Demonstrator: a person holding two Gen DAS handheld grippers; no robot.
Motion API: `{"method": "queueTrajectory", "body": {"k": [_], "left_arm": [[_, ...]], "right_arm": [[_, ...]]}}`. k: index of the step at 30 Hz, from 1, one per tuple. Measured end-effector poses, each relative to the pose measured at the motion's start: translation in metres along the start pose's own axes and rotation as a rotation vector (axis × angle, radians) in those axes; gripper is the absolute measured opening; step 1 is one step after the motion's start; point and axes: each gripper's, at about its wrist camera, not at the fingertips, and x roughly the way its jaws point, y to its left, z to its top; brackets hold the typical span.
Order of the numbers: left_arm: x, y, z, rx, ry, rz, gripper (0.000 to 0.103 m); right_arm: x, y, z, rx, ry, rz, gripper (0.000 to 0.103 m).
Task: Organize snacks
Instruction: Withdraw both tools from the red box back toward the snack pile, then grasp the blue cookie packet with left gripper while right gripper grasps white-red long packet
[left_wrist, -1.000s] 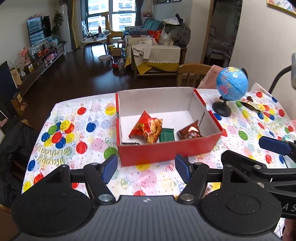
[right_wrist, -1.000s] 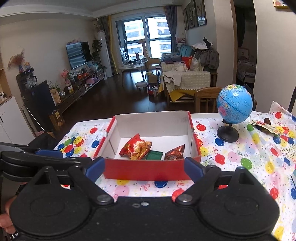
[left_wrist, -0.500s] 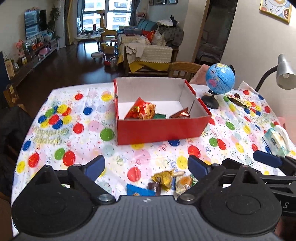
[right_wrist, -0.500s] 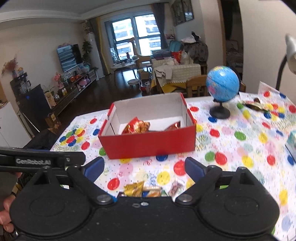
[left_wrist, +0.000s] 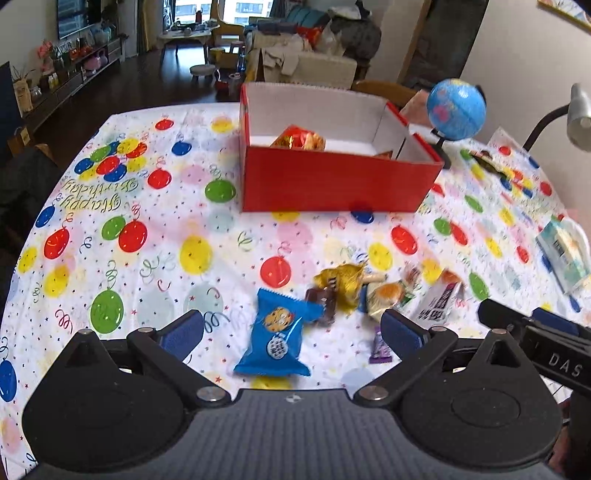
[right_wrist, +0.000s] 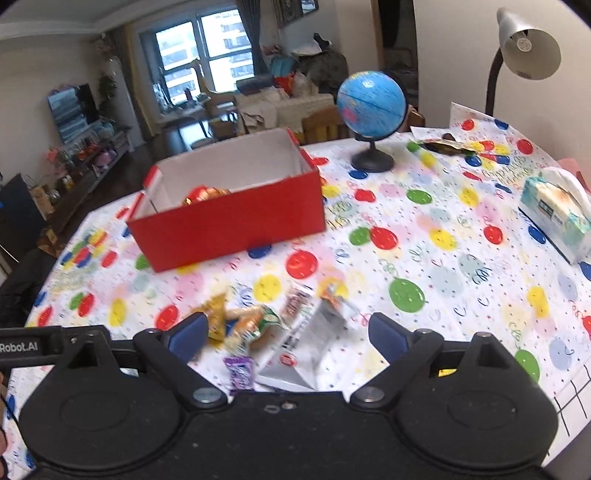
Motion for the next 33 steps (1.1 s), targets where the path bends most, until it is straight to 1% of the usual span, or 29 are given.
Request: {"method": "queueTrajectory", "body": {"k": [4,7,10,13,15,18,25,29,33], "left_arm": [[0.016,0.003,-0.003,-0.009,0.043,0.025,0.103],[0.031,0.004,-0.005,-0.006,0.093,0.065,0.103],[0.042,0.005,-0.005,-0.005,0.12,0.072,0.103],[0.052,0.002,-0.007,0.016,0.131,0.089,0.103],[0.059,0.0,-0.007,0.025,0.152,0.093,0.103],[0.067,0.001,-0.007,0.019,0.163,0.107,0.102],[0.088,0.008,-0.004,-0.028,0.223,0.095,0.102],[0.094,0.012,-0.003,-0.036,0.236,0.08,0.102],[0.1,0.014,-0.002,-0.042,0.251,0.072,0.101]], "right_arm": [[0.01,-0.003,-0.006,-0.001,0.003,-0.044,0.093],[0.022,-0.005,-0.01,-0.007,0.016,-0.078,0.093],[0.034,-0.006,-0.012,-0.011,0.04,-0.103,0.089],[0.047,-0.007,-0.014,-0.006,0.065,-0.118,0.087],[0.055,-0.008,-0.014,-0.001,0.09,-0.116,0.084],[0.064,-0.009,-0.014,0.005,0.105,-0.117,0.083],[0.086,-0.012,-0.012,0.03,0.157,-0.12,0.077],[0.096,-0.014,-0.013,0.041,0.19,-0.116,0.075],[0.1,-0.015,-0.014,0.045,0.203,-0.105,0.073]]}}
